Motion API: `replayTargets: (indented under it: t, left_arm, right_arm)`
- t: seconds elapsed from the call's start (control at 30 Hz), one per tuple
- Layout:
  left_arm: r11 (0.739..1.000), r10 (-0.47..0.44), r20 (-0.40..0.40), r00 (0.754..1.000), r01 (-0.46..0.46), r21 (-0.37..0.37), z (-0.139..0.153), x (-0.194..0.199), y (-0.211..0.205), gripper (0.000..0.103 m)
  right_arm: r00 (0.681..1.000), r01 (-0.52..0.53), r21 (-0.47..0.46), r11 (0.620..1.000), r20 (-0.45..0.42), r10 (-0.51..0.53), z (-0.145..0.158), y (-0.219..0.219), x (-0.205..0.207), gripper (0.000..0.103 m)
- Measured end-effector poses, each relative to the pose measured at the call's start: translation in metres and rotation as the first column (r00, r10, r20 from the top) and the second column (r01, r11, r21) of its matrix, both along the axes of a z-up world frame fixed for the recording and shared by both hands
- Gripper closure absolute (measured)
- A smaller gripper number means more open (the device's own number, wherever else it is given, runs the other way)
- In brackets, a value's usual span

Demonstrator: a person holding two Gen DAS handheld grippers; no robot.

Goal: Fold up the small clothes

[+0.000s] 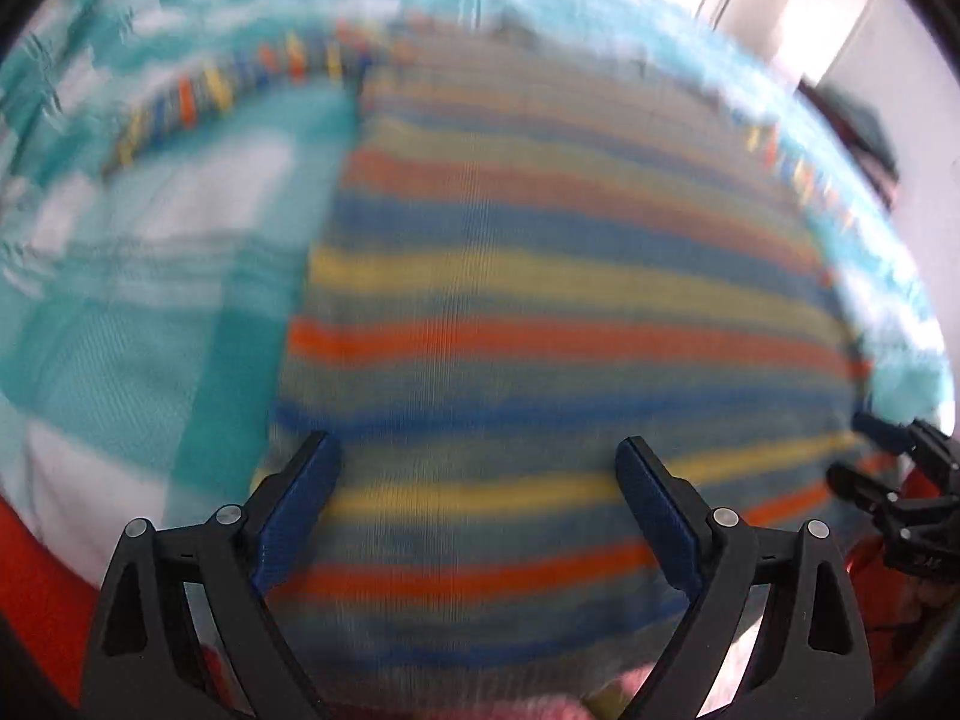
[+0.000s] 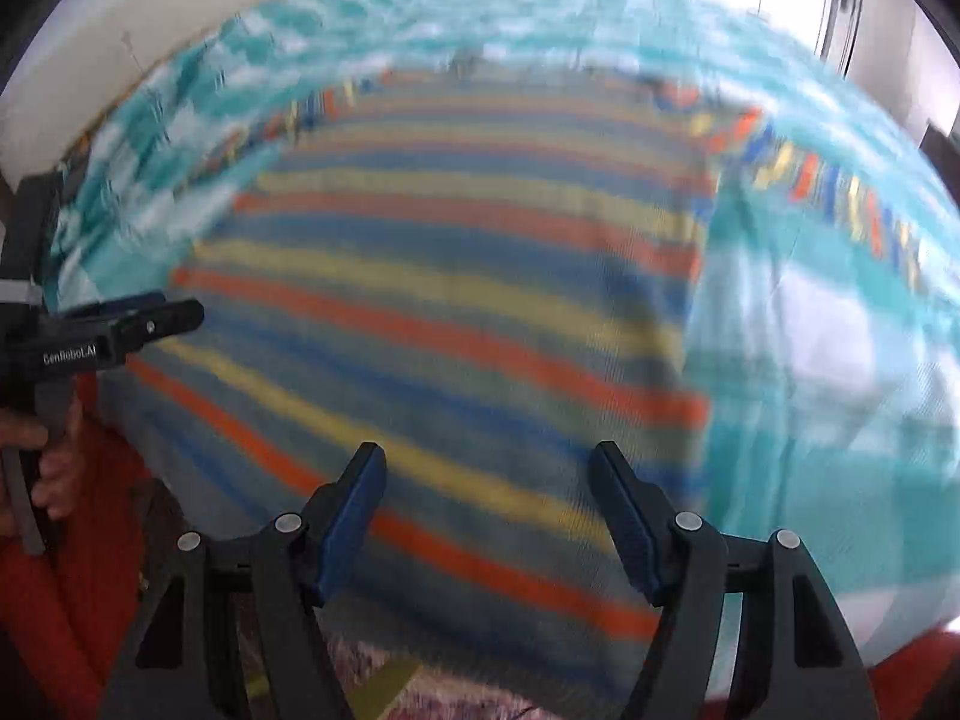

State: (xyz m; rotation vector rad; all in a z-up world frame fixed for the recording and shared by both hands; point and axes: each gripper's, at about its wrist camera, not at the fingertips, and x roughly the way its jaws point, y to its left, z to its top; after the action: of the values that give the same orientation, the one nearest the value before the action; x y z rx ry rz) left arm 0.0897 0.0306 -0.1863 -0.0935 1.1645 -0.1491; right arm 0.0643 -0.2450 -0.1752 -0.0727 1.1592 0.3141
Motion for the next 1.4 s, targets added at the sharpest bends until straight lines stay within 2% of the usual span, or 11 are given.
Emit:
replayTargets:
  t: [0.03,0.2,0.83,1.03,1.1,1.17,1.27,1.33,1.4]
  left_arm:
    - [1.000,-0.011,0.017,1.000,0.011,0.023,0.002,0.000,-0.003,0.007]
    - [0.998,-0.045,0.011,0.999,0.044,0.049,0.000,0.002,-0.009,0.004]
    - [0.997,-0.057,-0.040,0.998,0.059,0.048,0.008,-0.017,-0.008,0.004]
    - [0.998,-0.054,-0.020,0.998,0.054,0.031,0.016,-0.026,-0.006,0.005]
    - [0.998,-0.046,0.034,0.998,0.047,-0.043,0.029,-0.032,-0.001,0.005]
    - [0.994,-0.031,0.086,0.996,0.040,-0.105,0.040,-0.035,0.004,0.005]
    - [0.993,-0.022,0.109,0.994,0.035,-0.111,0.045,-0.034,0.005,0.005]
    - [0.996,-0.035,0.067,0.997,0.040,-0.082,0.035,-0.031,0.000,0.005]
    - [0.998,-0.046,0.008,0.999,0.046,-0.044,0.022,-0.029,-0.004,0.005]
  right_arm:
    - [0.999,-0.011,0.010,1.000,0.032,0.011,0.000,-0.002,-0.003,0.031]
    - [1.000,0.005,0.069,0.998,-0.001,-0.005,-0.002,-0.009,0.005,0.025]
    - [1.000,-0.009,0.038,0.999,0.010,0.008,0.001,-0.009,-0.010,0.020]
    - [1.000,0.000,0.016,1.000,0.001,0.000,0.005,-0.007,-0.013,0.019]
    - [0.998,0.045,0.001,0.999,0.040,-0.045,0.017,-0.010,-0.017,0.020]
    - [0.989,0.062,-0.004,0.998,0.132,-0.061,0.035,-0.010,-0.025,0.020]
    - [0.978,0.015,-0.014,1.000,0.208,-0.012,0.048,0.001,-0.031,0.020]
    - [0.987,-0.021,-0.042,0.999,0.158,0.027,0.037,0.010,-0.028,0.020]
    - [0.997,-0.042,-0.061,0.997,0.056,0.045,0.016,0.014,-0.025,0.020]
